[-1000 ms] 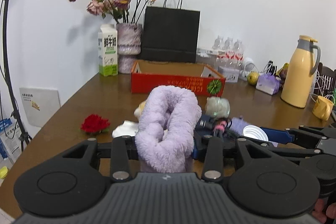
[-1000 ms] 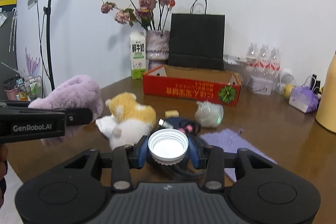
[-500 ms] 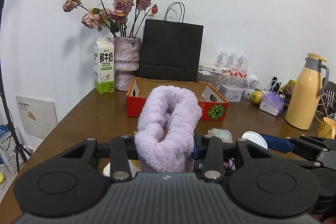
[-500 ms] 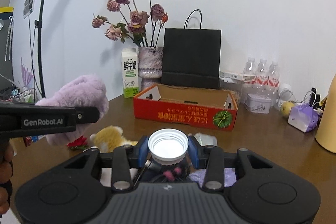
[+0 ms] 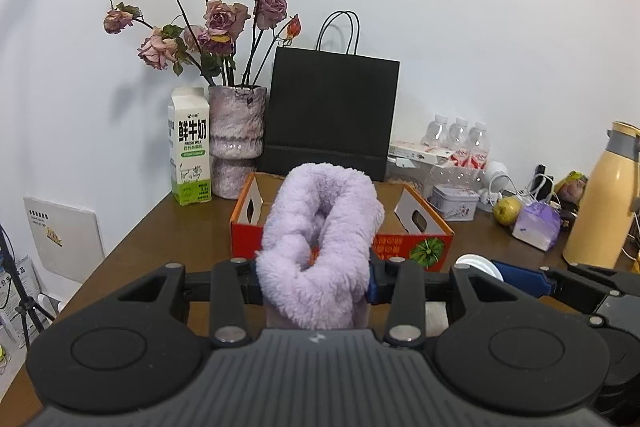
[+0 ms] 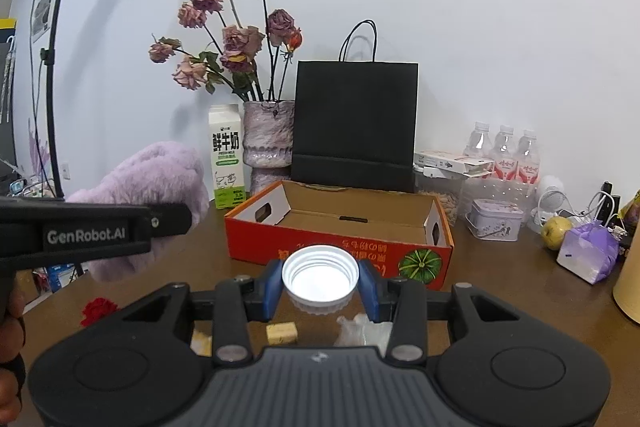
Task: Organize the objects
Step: 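Carry the headband and cap with both grippers over the open cardboard box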
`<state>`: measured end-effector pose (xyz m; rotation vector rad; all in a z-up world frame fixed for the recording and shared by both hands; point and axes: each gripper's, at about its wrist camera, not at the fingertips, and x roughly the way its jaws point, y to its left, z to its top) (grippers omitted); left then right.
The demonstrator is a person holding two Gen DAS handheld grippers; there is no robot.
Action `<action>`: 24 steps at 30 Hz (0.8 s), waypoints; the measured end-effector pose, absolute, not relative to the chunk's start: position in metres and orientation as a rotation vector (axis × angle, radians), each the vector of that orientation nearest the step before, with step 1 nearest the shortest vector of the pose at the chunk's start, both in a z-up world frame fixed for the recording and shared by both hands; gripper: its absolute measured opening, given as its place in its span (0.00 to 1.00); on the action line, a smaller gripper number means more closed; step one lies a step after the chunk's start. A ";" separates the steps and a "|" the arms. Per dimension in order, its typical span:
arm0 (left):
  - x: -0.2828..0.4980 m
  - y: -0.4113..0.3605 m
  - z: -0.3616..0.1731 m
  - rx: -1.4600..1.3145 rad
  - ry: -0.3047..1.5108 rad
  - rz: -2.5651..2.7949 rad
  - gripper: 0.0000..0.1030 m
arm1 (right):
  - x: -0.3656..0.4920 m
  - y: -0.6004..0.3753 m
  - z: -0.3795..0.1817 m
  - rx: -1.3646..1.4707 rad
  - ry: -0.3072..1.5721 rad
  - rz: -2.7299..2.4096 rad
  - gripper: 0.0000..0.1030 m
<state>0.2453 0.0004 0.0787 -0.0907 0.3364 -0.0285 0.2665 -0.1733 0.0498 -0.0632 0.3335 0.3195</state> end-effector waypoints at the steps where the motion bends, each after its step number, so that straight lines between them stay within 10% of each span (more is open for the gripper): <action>1: 0.251 0.001 0.080 -0.092 0.337 -0.026 0.40 | 0.273 -0.173 0.050 -0.061 0.336 0.320 0.38; 24: 0.378 -0.002 0.102 -0.064 0.384 0.058 0.40 | 0.406 -0.157 0.074 -0.061 0.349 0.313 0.38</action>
